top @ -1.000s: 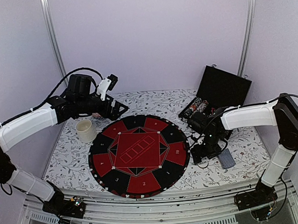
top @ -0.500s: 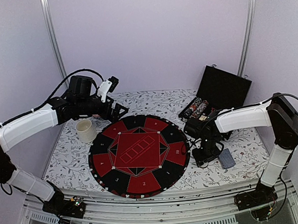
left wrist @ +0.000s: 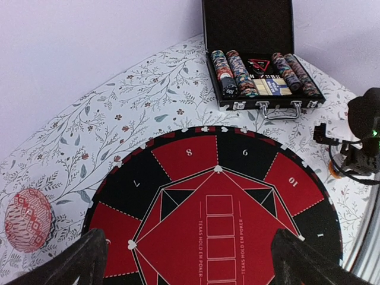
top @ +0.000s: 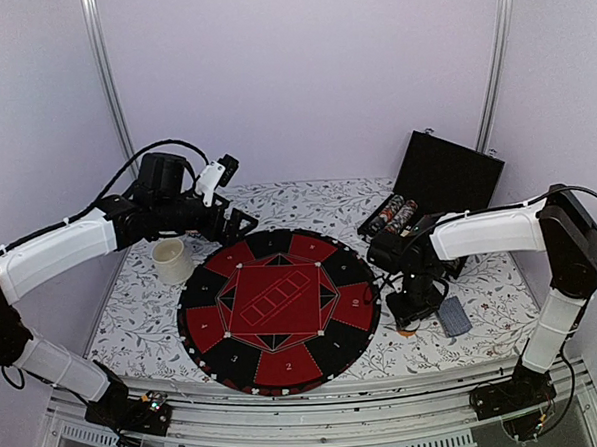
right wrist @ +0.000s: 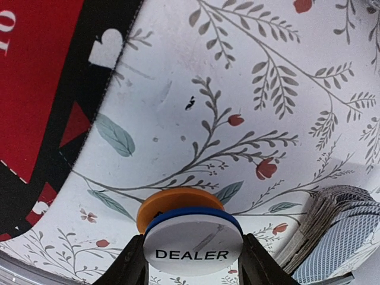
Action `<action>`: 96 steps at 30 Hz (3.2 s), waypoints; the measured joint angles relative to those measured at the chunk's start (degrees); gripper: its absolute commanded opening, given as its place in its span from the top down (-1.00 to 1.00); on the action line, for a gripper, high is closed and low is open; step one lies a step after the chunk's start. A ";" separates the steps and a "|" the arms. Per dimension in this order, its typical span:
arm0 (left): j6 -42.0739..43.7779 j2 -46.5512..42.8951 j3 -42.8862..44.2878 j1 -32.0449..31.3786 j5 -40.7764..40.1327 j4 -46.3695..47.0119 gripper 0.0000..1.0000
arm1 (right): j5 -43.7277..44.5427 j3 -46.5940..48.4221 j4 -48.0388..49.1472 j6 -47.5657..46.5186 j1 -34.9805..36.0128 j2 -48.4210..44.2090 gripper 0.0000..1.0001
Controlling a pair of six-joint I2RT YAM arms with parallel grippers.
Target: Distribute texas hold em gaming equipment
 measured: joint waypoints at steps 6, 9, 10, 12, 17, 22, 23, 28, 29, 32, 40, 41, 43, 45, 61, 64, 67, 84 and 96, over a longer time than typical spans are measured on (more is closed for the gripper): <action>0.00 0.00 -0.24 0.00 0.52 0.15 -0.97 | 0.37 3.91 -1.31 -0.57 0.17 -1.77 0.33; 0.15 0.00 -0.26 0.00 0.57 0.15 -0.97 | 0.24 4.52 -1.14 -0.92 0.22 -2.12 0.33; 0.17 0.00 -0.26 0.00 0.57 0.15 -0.97 | 0.04 4.24 -1.05 -0.94 0.22 -2.12 0.33; 0.26 0.00 -0.26 0.00 0.59 0.15 -0.97 | -0.44 3.17 -0.85 -0.94 0.22 -2.12 0.32; 0.39 0.00 -0.28 0.00 0.72 0.20 -0.97 | -3.19 -0.28 0.24 -0.96 0.22 -2.03 0.25; 0.61 0.00 -0.44 0.00 0.79 0.37 -0.97 | -4.44 -1.81 1.60 -1.31 0.22 -0.55 0.14; 0.72 0.00 -0.48 0.00 0.79 0.37 -0.97 | -4.46 -2.01 1.75 -1.36 0.22 -0.02 0.09; 0.85 0.00 -0.66 0.00 0.79 0.66 -0.97 | -4.46 -2.05 1.79 -1.60 0.22 0.28 -0.09; 0.87 0.00 -0.70 0.00 0.79 0.72 -0.97 | -4.44 -2.05 1.75 -1.68 0.22 0.31 -0.10; 0.94 0.00 -0.74 0.00 0.79 0.90 -0.97 | -4.26 -2.03 1.55 -1.70 0.22 0.33 -0.15; 0.96 0.00 -0.79 0.00 0.81 0.98 -0.97 | -3.91 -0.92 -0.02 -1.07 0.68 0.33 -0.25; 0.96 0.00 -0.81 0.00 0.83 0.98 -0.97 | -3.87 -0.74 -0.02 -1.01 0.81 0.33 -0.20; 0.96 0.00 -0.85 0.00 0.85 0.98 -0.97 | -3.80 -0.35 -0.20 -0.66 1.09 0.35 -0.09; 0.96 0.00 -0.87 0.00 0.94 0.98 -0.97 | -3.78 -0.17 -0.26 -0.50 1.31 0.35 -0.03; 0.98 -0.13 -1.09 0.00 1.22 1.01 -0.97 | -3.87 0.17 -0.50 -0.31 1.99 0.79 -0.17; 1.01 -0.13 -1.09 0.00 1.25 1.03 -0.97 | -3.76 0.57 -0.81 -0.22 2.27 1.03 -0.21; 1.01 -0.13 -1.11 0.00 1.33 1.03 -0.97 | -3.54 0.59 -0.87 -0.22 2.43 1.05 -0.21; 1.44 -0.31 -1.20 0.00 1.44 1.05 -0.97 | -2.80 1.42 -1.07 -0.24 2.71 1.55 -0.11; 1.44 -0.50 -1.40 0.00 1.60 1.18 -0.97 | -1.99 2.51 -2.38 -0.11 2.91 1.55 -0.37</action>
